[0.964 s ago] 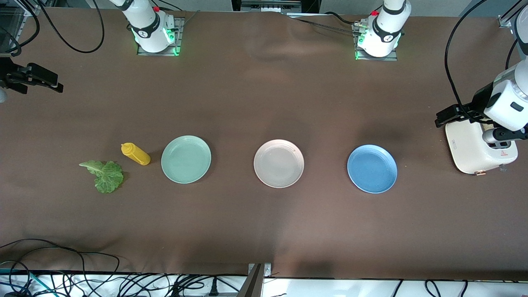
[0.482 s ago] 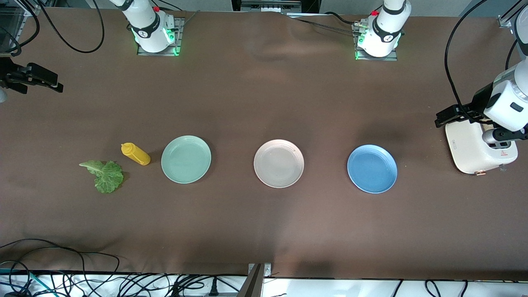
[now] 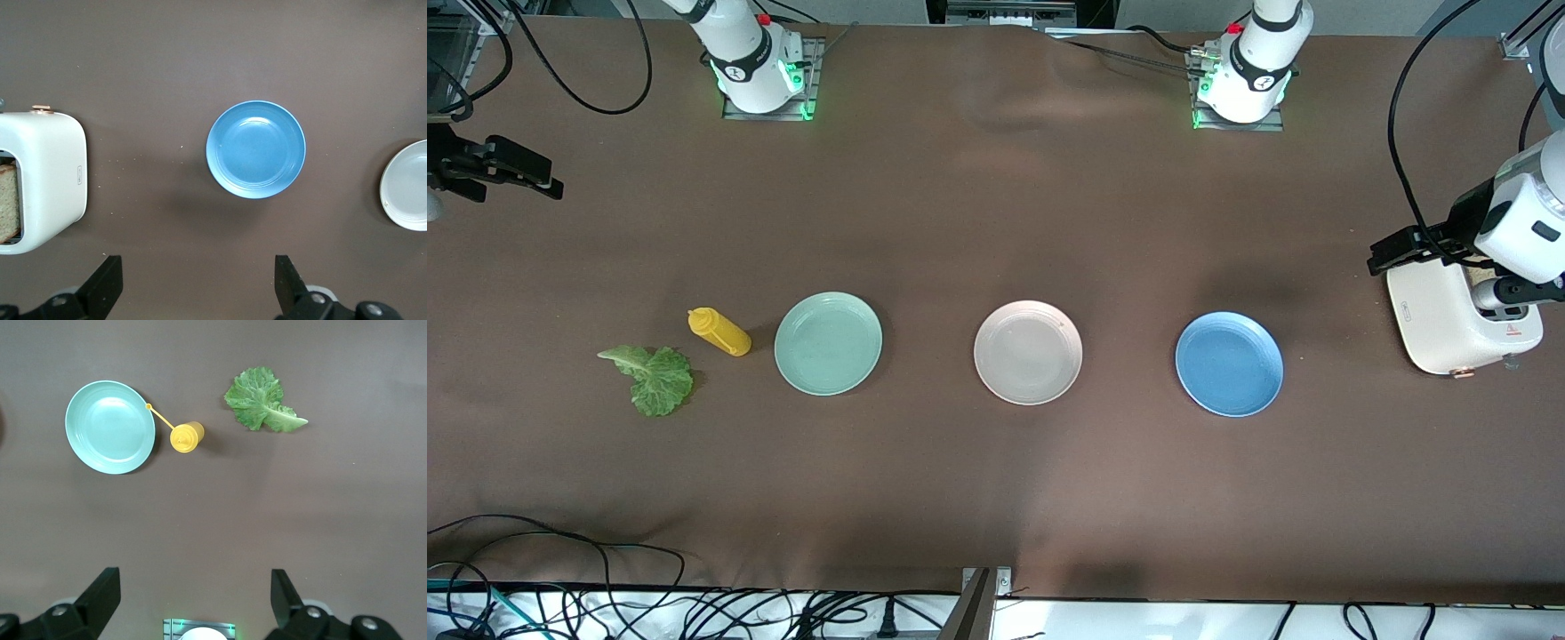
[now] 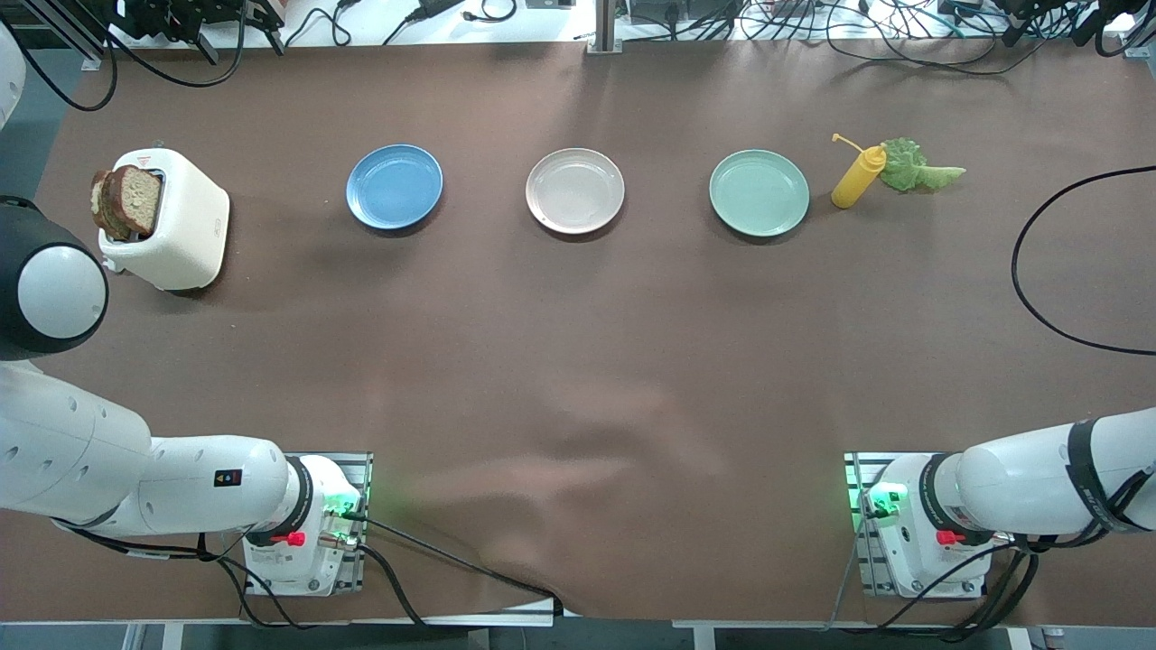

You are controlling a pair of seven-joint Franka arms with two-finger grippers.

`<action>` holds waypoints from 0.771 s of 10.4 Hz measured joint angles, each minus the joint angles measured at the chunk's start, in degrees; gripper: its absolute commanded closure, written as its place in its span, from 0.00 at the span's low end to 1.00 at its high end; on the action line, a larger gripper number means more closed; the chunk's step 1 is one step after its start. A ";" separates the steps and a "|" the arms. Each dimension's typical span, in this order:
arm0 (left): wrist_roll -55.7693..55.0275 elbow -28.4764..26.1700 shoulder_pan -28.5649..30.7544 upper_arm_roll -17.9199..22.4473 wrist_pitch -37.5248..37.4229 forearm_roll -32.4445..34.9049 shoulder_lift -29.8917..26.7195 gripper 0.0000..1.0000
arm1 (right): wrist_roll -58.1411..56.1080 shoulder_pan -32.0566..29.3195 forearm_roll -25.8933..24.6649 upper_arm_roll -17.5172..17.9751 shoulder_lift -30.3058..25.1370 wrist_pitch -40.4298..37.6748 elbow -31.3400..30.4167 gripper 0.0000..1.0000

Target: Make sandwich on beige plate with both arms

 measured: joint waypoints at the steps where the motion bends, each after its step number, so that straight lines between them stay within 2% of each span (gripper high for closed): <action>1: 0.00 0.00 0.00 0.00 0.39 0.00 0.00 0.00 | 0.00 0.00 0.00 0.00 0.00 0.00 0.00 0.00; 8: 0.00 0.00 0.01 0.00 0.64 0.00 0.01 0.00 | 0.00 0.00 0.00 0.00 0.00 -0.02 0.00 0.00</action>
